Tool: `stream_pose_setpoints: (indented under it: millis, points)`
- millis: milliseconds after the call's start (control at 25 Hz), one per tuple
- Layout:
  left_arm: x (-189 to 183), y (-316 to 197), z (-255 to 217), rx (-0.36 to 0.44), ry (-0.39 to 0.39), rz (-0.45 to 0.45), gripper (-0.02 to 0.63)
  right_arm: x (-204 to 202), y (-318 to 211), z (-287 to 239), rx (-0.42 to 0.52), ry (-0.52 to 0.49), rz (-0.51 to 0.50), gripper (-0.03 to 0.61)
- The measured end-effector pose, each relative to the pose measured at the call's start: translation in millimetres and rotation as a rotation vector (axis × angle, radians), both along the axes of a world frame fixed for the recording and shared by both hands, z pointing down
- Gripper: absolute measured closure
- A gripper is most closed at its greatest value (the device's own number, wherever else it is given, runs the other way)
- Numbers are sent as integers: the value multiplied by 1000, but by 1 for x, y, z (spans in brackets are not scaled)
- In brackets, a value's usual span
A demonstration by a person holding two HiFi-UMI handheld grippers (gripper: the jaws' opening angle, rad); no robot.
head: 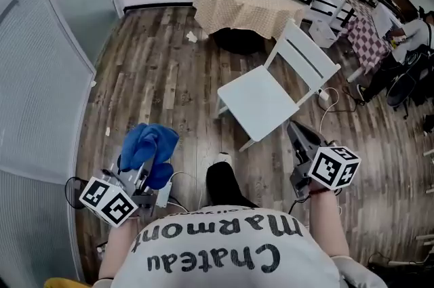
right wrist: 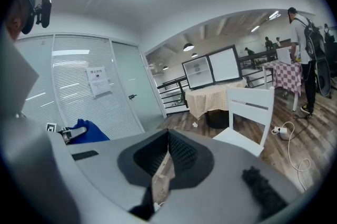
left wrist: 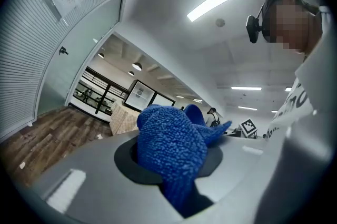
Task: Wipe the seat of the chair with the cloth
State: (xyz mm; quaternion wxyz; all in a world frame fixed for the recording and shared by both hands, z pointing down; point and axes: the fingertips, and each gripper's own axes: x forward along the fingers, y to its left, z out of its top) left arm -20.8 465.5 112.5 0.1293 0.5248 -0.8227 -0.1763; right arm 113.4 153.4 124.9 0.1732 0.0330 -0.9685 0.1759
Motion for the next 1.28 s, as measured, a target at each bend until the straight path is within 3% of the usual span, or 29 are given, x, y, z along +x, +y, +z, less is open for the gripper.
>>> stream_pose_setpoints:
  millis: [280, 520, 800, 1000, 1280]
  points:
    - [-43, -34, 15, -12, -4, 62, 528, -78, -19, 18, 22, 24, -72, 563]
    - [-109, -95, 24, -30, 30, 147, 528, -149, -70, 22, -3, 24, -64, 563]
    - [-189, -167, 24, -25, 49, 181, 529, -207, -154, 1, -51, -76, 76, 563]
    - [-229, -218, 17, -31, 25, 267, 528, -216, -187, 3, -87, -107, 176, 563]
    - [-289, -304, -2, -24, -43, 508, 528, -192, -232, -1, -86, -166, 480, 563]
